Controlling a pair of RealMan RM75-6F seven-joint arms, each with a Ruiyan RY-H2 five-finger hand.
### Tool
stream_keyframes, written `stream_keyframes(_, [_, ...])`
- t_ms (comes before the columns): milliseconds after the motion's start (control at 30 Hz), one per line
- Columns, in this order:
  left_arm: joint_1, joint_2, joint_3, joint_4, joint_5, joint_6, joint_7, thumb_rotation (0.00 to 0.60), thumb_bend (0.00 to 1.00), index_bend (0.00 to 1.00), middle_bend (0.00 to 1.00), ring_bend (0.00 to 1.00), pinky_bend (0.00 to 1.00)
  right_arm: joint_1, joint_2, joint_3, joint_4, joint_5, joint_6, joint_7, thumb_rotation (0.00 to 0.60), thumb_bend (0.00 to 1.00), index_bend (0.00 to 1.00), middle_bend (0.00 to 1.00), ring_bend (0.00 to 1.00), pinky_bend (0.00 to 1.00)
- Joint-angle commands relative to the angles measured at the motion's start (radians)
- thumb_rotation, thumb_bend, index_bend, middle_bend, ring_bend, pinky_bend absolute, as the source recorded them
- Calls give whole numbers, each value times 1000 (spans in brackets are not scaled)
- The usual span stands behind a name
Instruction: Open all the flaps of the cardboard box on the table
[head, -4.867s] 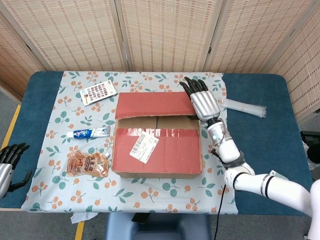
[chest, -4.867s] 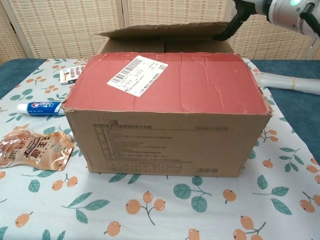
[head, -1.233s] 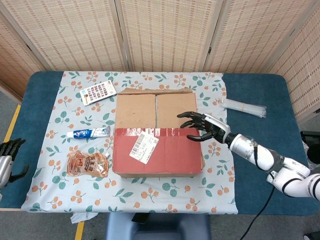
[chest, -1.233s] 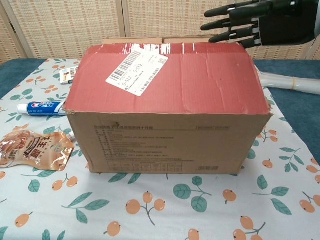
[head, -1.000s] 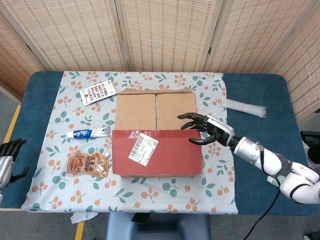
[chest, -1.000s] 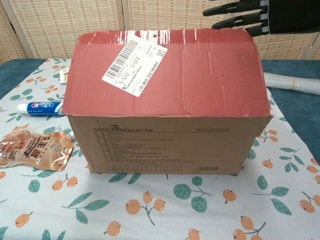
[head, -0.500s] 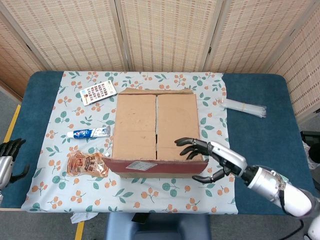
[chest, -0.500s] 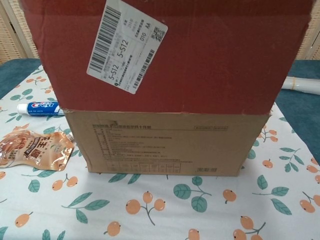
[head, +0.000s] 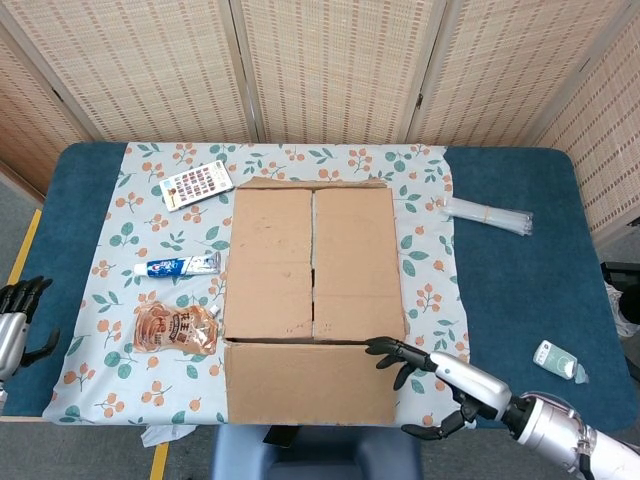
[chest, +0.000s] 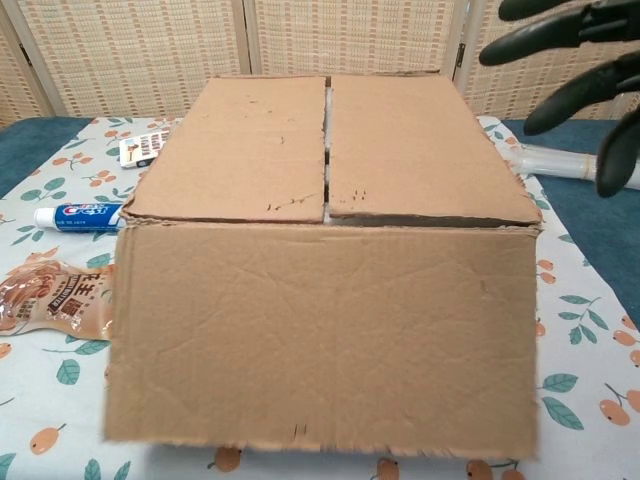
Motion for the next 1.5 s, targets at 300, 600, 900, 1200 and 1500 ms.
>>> stream_keyframes(300, [2, 6, 3, 0, 13, 5, -29, 600, 474, 106, 89, 49, 0, 109, -262, 280, 140, 438, -118, -655, 600, 337, 415, 118, 170, 208])
stream_keyframes(600, [9, 13, 13, 44, 53, 23, -134, 600, 475, 143, 89, 54, 0, 263, -456, 386, 304, 636, -239, -1116, 566, 337, 574, 128, 101, 56])
stream_keyframes(900, [11, 17, 14, 62, 52, 16, -187, 600, 476, 145, 89, 55, 0, 367, -605, 407, 473, 656, -279, -1365, 306, 338, 629, 111, 71, 0])
stream_keyframes(1200, [4, 16, 13, 83, 46, -6, -225, 600, 476, 145, 89, 55, 0, 442, -660, 404, 556, 698, -387, -1410, 194, 337, 600, 67, 17, 0])
stream_keyframes(1500, [4, 18, 12, 93, 44, -11, -256, 600, 476, 141, 89, 54, 0, 485, -717, 401, 620, 698, -417, -1420, 171, 338, 696, 72, 18, 0])
